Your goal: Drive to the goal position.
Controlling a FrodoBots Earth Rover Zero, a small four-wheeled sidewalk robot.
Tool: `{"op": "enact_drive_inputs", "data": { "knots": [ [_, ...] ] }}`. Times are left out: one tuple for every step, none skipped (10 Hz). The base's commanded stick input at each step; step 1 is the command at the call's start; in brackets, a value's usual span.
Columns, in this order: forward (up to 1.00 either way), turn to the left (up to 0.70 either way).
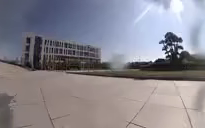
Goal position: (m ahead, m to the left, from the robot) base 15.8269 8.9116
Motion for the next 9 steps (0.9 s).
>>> {"op": "enact_drive_inputs", "data": {
  "knots": [
    [0.06,0.01],
    [0.06,0.07],
    [0.06,0.13],
    [0.06,0.12],
    [0.06,0.12],
    [0.06,0.11],
    [0.06,0.09],
    [0.06,0.03],
    [0.06,0.00]
  ]
}}
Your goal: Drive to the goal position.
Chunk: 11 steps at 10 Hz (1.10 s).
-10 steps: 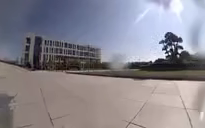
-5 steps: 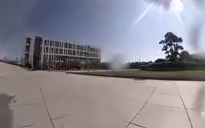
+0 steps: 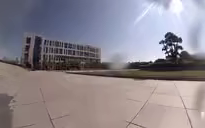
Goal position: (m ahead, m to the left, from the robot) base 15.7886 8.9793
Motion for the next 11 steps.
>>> {"op": "enact_drive_inputs", "data": {
  "knots": [
    [0.06,0.00],
    [0.06,0.00],
    [0.06,0.00],
    [0.06,0.00],
    [0.06,0.00],
    [0.06,0.00],
    [0.08,0.00],
    [0.15,0.00],
    [0.36,0.01],
    [0.58,0.02],
    [0.68,0.21]
  ]
}}
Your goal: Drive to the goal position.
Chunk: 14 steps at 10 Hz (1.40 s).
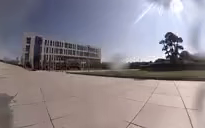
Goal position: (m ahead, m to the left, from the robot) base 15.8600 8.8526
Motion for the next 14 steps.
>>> {"op": "enact_drive_inputs", "data": {
  "knots": [
    [0.70,0.35],
    [0.70,0.35],
    [0.70,0.35],
    [0.70,0.35],
    [0.70,0.35],
    [0.70,0.18],
    [0.70,0.00],
    [0.70,0.00],
    [0.70,0.00],
    [0.70,0.00],
    [0.70,0.00],
    [0.70,0.00],
    [0.70,0.00],
    [0.70,0.00]
  ]
}}
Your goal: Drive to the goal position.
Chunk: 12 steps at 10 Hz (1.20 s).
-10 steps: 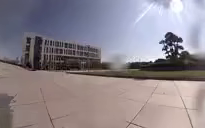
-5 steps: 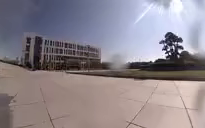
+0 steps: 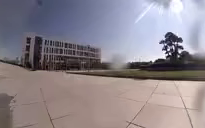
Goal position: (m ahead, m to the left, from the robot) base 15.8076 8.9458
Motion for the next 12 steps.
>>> {"op": "enact_drive_inputs", "data": {
  "knots": [
    [0.70,0.00],
    [0.70,0.00],
    [0.36,0.00],
    [0.21,0.00],
    [0.06,0.00],
    [-0.69,0.00],
    [-0.69,0.00],
    [-0.26,0.00],
    [0.00,0.00],
    [0.00,0.00],
    [0.00,0.00],
    [0.00,0.00]
  ]
}}
